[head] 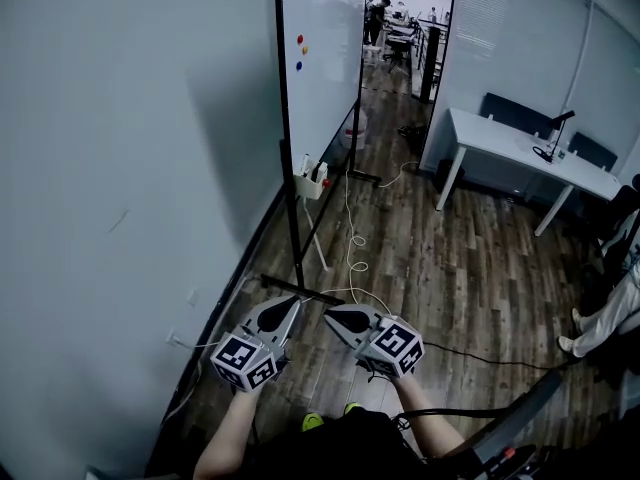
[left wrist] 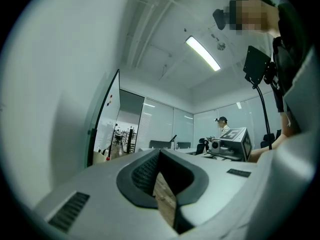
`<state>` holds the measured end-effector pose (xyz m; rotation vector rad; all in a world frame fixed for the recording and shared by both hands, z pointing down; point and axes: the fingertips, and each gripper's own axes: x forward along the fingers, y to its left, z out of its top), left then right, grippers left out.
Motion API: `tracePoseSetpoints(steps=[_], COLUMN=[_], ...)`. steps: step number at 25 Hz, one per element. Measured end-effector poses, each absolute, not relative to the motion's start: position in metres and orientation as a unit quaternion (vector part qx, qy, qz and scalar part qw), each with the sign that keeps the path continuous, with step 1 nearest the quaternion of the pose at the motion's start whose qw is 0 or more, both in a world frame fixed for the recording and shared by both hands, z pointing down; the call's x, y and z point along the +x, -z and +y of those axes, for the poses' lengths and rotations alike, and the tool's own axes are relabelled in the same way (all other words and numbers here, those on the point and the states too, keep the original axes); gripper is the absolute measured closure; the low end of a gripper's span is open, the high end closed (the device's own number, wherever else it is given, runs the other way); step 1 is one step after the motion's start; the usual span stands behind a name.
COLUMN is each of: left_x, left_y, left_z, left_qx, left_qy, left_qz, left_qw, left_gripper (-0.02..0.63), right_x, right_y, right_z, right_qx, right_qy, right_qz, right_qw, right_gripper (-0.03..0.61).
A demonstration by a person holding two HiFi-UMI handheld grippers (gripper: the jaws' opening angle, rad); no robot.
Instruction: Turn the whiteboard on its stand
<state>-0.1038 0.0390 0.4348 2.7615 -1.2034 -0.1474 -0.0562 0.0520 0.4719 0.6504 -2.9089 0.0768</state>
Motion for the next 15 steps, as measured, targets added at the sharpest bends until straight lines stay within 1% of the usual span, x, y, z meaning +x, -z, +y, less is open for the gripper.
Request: tracePoseSetpoints(steps=[7, 15], left_x=[-0.101, -0.100], left_y=[-0.418, -0.424], left_z=[0.038, 0.034], left_qx=[0.902, 0.903], left_qy=[0.079, 0.077], left_qz=[-0.420, -0.417], left_qw=[0.062, 0.072], left_gripper=[0.601, 0.601], right_x=[-0.036, -0.042], right_y=[-0.444, -0.430], right_z=[0.038, 0.033], right_qx=[0.245, 0.250], right_qy=[-0.011, 0.003], right_qz=[-0.968, -0.968], right_qw=[0.045, 0.033], right_gripper=[0.554, 0.554])
